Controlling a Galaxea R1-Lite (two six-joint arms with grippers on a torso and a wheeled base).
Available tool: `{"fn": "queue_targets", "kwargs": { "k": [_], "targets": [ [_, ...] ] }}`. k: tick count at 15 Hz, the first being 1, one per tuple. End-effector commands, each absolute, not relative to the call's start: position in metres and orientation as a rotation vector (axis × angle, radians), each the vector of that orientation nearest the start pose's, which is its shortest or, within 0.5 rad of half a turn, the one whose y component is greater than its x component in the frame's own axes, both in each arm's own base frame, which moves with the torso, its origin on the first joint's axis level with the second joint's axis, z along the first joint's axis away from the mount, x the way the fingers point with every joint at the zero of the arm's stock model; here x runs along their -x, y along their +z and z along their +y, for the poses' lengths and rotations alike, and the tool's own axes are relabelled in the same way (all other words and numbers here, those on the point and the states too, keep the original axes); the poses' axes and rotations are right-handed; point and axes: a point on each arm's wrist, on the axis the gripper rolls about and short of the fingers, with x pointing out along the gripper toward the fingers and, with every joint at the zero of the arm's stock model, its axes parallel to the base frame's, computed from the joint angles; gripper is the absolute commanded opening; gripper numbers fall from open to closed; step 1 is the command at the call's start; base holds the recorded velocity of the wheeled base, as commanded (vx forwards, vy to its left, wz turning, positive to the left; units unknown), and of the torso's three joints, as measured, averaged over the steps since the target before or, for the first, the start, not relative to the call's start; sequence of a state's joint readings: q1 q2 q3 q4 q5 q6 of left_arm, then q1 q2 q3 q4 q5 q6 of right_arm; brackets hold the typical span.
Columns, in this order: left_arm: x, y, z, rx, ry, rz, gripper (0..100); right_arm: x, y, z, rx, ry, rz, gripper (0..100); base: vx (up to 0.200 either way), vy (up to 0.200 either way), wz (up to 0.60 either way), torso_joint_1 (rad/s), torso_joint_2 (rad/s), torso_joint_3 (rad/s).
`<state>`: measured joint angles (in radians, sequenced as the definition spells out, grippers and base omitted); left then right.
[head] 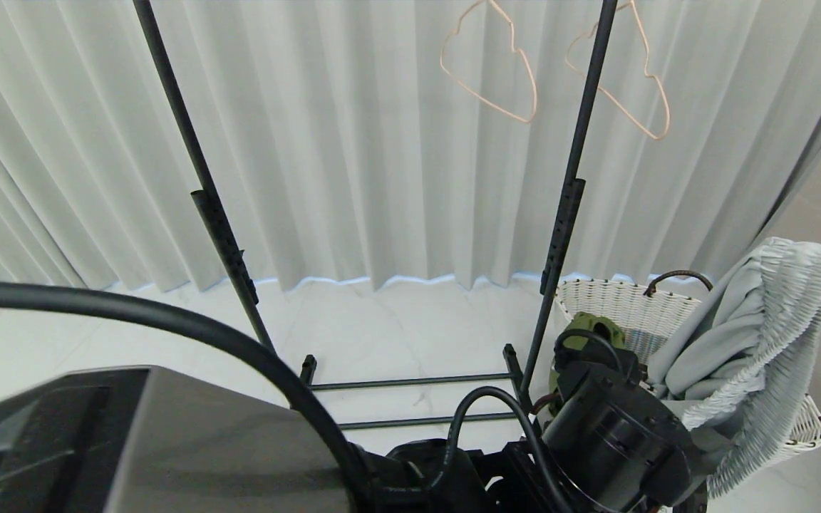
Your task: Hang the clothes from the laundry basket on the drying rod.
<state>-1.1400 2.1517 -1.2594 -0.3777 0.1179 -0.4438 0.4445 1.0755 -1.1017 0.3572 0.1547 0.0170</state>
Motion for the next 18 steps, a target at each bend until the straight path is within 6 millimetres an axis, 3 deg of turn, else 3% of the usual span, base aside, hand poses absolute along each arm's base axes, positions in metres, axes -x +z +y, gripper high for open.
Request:
{"fn": "queue_targets", "kwargs": {
  "k": [1, 4, 5, 11, 14, 18],
  "targets": [
    [-0.193, 0.089, -0.39, 0.064, -0.831, 0.664, 100, -0.109, 0.312, 0.056, 0.03, 0.593, 0.324, 0, 0.0, 0.0, 0.0, 0.0, 0.0, 0.0],
    [-0.207, 0.079, -0.395, 0.07, -0.808, 0.667, 100, -0.105, 0.314, 0.054, 0.029, 0.594, 0.313, 0, 0.0, 0.0, 0.0, 0.0, 0.0, 0.0],
    [-0.208, 0.076, -0.396, 0.067, -0.807, 0.669, 0, -0.105, 0.314, 0.054, 0.029, 0.594, 0.313, 0, 0.0, 0.0, 0.0, 0.0, 0.0, 0.0],
    [-0.198, 0.08, -0.386, 0.04, -0.755, 0.658, 0, -0.106, 0.313, 0.054, 0.031, 0.588, 0.319, 0, 0.0, 0.0, 0.0, 0.0, 0.0, 0.0],
    [-0.194, 0.129, -0.366, 0.113, -0.731, 0.566, 0, -0.108, 0.31, 0.054, 0.043, 0.565, 0.307, 0, 0.0, 0.0, 0.0, 0.0, 0.0, 0.0],
    [-0.179, 0.204, -0.322, 0.22, -0.759, 0.427, 0, -0.113, 0.32, 0.056, 0.082, 0.557, 0.181, 0, 0.0, 0.0, 0.0, 0.0, 0.0, 0.0]
  ]
}}
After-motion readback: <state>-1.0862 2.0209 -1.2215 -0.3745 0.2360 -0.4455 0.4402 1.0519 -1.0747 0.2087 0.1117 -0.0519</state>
